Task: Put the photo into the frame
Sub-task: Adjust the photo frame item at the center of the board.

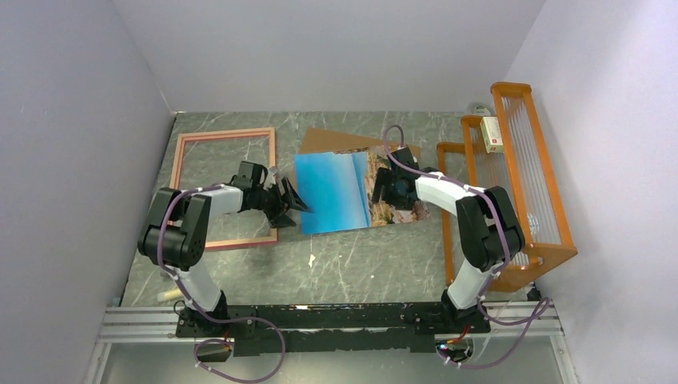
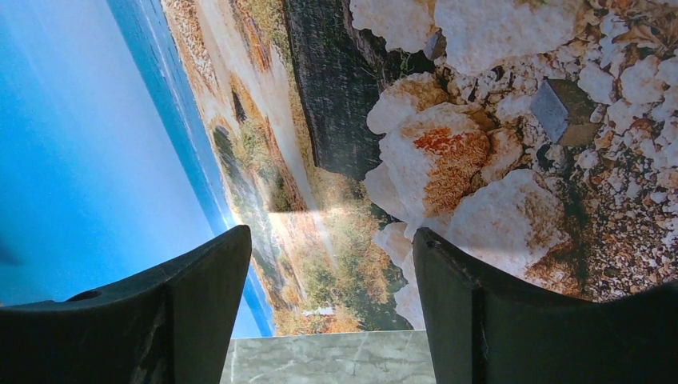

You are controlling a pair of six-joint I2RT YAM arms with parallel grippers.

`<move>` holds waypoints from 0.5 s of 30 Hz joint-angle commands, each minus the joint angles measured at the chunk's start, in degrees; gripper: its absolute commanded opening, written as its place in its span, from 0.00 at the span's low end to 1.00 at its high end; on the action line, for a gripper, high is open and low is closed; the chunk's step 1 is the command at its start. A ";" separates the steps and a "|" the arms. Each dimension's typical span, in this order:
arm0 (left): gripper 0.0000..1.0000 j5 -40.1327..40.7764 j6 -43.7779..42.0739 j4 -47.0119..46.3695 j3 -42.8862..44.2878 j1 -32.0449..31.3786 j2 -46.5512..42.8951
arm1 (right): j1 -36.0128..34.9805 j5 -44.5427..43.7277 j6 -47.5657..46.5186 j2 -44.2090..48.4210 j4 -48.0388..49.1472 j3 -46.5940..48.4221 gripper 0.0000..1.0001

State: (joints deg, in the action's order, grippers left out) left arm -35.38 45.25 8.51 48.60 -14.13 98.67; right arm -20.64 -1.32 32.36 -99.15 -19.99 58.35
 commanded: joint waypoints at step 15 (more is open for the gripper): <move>0.37 -15.59 -1.81 -14.82 -3.58 6.92 -0.55 | -0.04 0.12 -1.32 -6.02 -1.61 -0.98 0.76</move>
State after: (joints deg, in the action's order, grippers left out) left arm -46.74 46.02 -4.51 44.58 -9.41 101.93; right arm -20.73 -1.48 31.51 -100.09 -21.15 59.46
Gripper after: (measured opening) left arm 0.371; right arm 0.765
